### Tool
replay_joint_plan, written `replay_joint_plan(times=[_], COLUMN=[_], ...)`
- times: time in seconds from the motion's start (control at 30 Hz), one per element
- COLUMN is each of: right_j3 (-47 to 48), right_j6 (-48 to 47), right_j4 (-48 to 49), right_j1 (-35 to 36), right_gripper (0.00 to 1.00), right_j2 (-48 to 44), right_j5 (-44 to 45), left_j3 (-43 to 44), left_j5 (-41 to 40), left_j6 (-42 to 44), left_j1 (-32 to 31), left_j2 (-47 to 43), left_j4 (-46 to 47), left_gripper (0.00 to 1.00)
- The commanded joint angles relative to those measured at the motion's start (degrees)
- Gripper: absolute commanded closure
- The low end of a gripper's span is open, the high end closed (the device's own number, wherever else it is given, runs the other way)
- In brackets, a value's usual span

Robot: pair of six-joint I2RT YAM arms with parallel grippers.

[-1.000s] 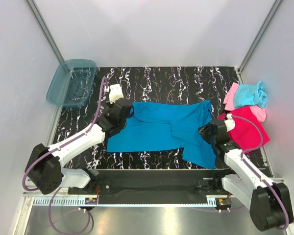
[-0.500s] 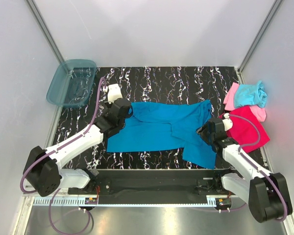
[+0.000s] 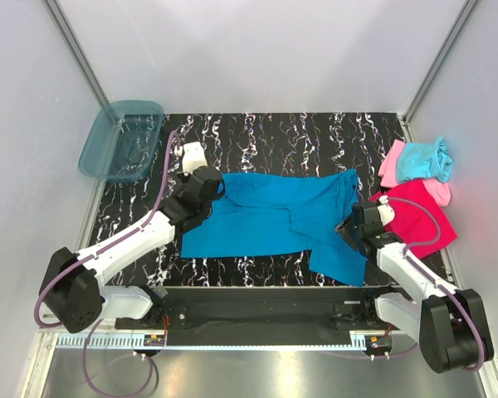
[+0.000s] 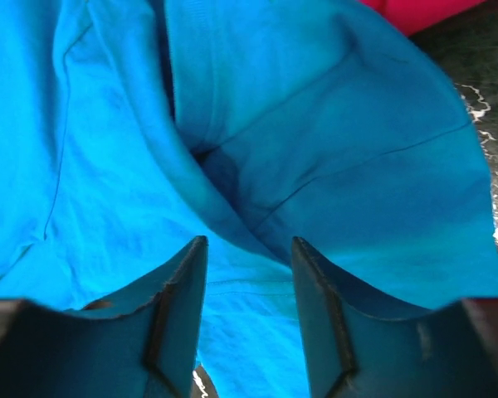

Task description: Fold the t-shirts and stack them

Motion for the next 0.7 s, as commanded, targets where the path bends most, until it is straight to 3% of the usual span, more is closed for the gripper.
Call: replay_joint_plan(times=[0.0,0.07,0.1,0.17,0.2,0.37,0.67], right_j3=[1.91,1.91,1.83,1.82,2.00,2.53,4.81], right_j6=[0.09,0.17,0.17,0.26,0.35,0.26,-0.70], right_j4=[-1.14,-1.22,-1.14,-1.14,-1.05,-1.31,-1.31], right_j1=[-0.85,-0.93,-0.93,-0.93,-0.93,-0.93,-0.93], right_gripper=[0.50,0.61,0.81,0.97,1.00,1.00,1.00], right_j2=[0.67,1.20,1.46,1.47,1.38,0.07,-12.15], right_j5=[-0.21,-0.48,-0.65,-0.92,-1.09,-1.45,0.40], left_j3=[0.57,0.57,0.57,0.57,0.57,0.92,1.01], left_j5=[-2.34,-2.34,-2.25,-2.16,-1.99,-2.07,-1.81], left_j6=[0.70,0.70,0.70,0.70,0.61,0.70,0.34], left_j1=[-0.02,0.06,0.06,0.06,0.06,0.06,0.06], left_j2=[-2.15,-2.42,-2.42,-2.33,-2.24,-1.98,-1.54], left_j4=[2.26,2.26,2.26,2.26,2.17,2.00,1.47], left_gripper=[1.00,1.00,1.00,1.00,1.00,1.00,1.00])
